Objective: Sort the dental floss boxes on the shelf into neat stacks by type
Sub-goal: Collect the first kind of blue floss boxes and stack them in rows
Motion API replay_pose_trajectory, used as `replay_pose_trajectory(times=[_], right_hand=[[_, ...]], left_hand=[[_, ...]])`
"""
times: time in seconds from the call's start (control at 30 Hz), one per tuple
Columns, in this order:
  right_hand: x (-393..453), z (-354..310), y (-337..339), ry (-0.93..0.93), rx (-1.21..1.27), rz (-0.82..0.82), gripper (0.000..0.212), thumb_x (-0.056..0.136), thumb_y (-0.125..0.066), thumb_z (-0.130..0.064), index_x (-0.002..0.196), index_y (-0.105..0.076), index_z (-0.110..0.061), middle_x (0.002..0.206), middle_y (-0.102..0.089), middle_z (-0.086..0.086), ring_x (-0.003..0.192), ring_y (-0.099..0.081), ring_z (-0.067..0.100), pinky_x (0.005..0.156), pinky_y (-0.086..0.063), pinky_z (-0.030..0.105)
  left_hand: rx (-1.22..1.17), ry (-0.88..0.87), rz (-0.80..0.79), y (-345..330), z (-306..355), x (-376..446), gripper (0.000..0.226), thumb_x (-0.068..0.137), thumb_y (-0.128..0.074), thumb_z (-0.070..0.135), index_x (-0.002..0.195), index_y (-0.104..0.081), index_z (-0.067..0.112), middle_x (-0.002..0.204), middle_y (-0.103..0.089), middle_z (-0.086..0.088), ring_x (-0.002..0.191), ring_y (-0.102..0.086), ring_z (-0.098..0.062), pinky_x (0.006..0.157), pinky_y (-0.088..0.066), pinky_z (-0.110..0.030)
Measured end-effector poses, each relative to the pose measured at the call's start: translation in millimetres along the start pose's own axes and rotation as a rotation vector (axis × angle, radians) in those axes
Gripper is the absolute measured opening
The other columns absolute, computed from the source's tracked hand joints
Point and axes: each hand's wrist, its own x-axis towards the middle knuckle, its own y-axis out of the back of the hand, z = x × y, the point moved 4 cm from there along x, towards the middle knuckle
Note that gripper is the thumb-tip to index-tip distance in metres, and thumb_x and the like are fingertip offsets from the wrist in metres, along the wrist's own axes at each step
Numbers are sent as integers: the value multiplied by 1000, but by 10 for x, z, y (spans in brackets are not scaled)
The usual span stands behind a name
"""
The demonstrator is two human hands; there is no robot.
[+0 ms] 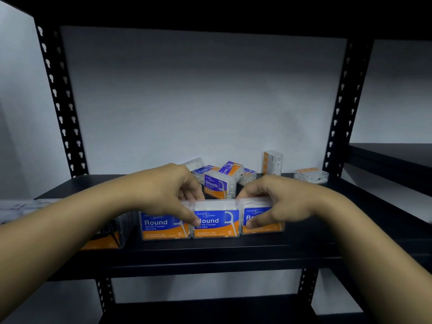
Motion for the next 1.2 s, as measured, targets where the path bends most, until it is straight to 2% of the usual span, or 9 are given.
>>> replay_pose_trajectory(times=[0.2, 0.33, 0.47, 0.57, 0.67, 0.83, 1.0, 1.1, 1.2], right_hand=[[-60, -46, -11, -11, 0, -3, 39, 84, -84, -30, 121, -71, -32, 114, -74, -20, 100, -70, -2, 94, -58, 31], [-64, -45, -23, -20, -15, 1, 41, 82, -85, -33, 120, -71, -32, 115, -73, -19, 100, -70, 0, 94, -58, 34], [-87, -60, 32, -23, 36, 47, 56, 79, -87, -41, 131, -65, -36, 120, -69, -18, 109, -65, -1, 102, -53, 30], [-85, -123, 80, 29, 141, 147, 57, 80, -83, -50, 132, -62, -39, 119, -69, -15, 112, -66, 2, 101, -55, 35], [-21, -232, 56, 52, 80, 189, 57, 81, -80, -55, 133, -61, -40, 118, -69, -19, 110, -66, -1, 97, -57, 33], [94, -380, -5, 39, -27, 127, 57, 80, -81, -57, 131, -65, -37, 118, -69, -21, 108, -65, -5, 95, -57, 28], [153, -421, -57, 58, 17, 70, 36, 84, -79, -50, 115, -74, -34, 106, -77, -16, 99, -71, 2, 90, -60, 34], [182, -413, -65, 45, 69, 51, 37, 85, -74, -58, 114, -75, -34, 106, -77, -15, 99, -72, 3, 91, -60, 36], [211, -381, -35, 29, 103, 41, 43, 84, -69, -66, 114, -74, -36, 107, -77, -14, 100, -72, 2, 91, -61, 37]], left_hand=[[-12, 10, 6, 4, 6, 12, 43, 68, -88, 47, 106, -75, 32, 89, -75, 22, 81, -70, 7, 64, -53, -12], [-28, 4, -6, 3, 17, 9, 46, 68, -89, 46, 109, -74, 30, 90, -76, 21, 81, -70, 7, 71, -59, -17], [-64, -48, 8, 156, 63, -63, 55, 63, -90, 51, 111, -71, 33, 98, -76, 16, 90, -72, 0, 80, -60, -22], [-197, -91, 82, 408, 5, -85, 44, 68, -86, 47, 107, -74, 30, 96, -77, 12, 93, -73, -6, 80, -60, -25], [-122, -42, 156, 530, -204, 32, 35, 75, -85, 42, 106, -74, 31, 97, -76, 12, 92, -73, -8, 78, -61, -28], [-6, 50, 40, 407, -497, 240, 45, 74, -85, 46, 114, -73, 30, 104, -73, 17, 91, -71, -1, 88, -59, -32], [-1, 38, -61, 267, -546, 311, 38, 80, -83, 32, 116, -74, 24, 106, -75, 13, 88, -70, 0, 86, -59, -26], [16, 36, -77, 261, -587, 327, 36, 81, -83, 28, 115, -74, 24, 106, -76, 10, 89, -71, -3, 86, -60, -27], [14, 36, -105, 288, -638, 300, 34, 80, -84, 25, 113, -75, 23, 104, -77, 9, 84, -71, 0, 81, -59, -21]])
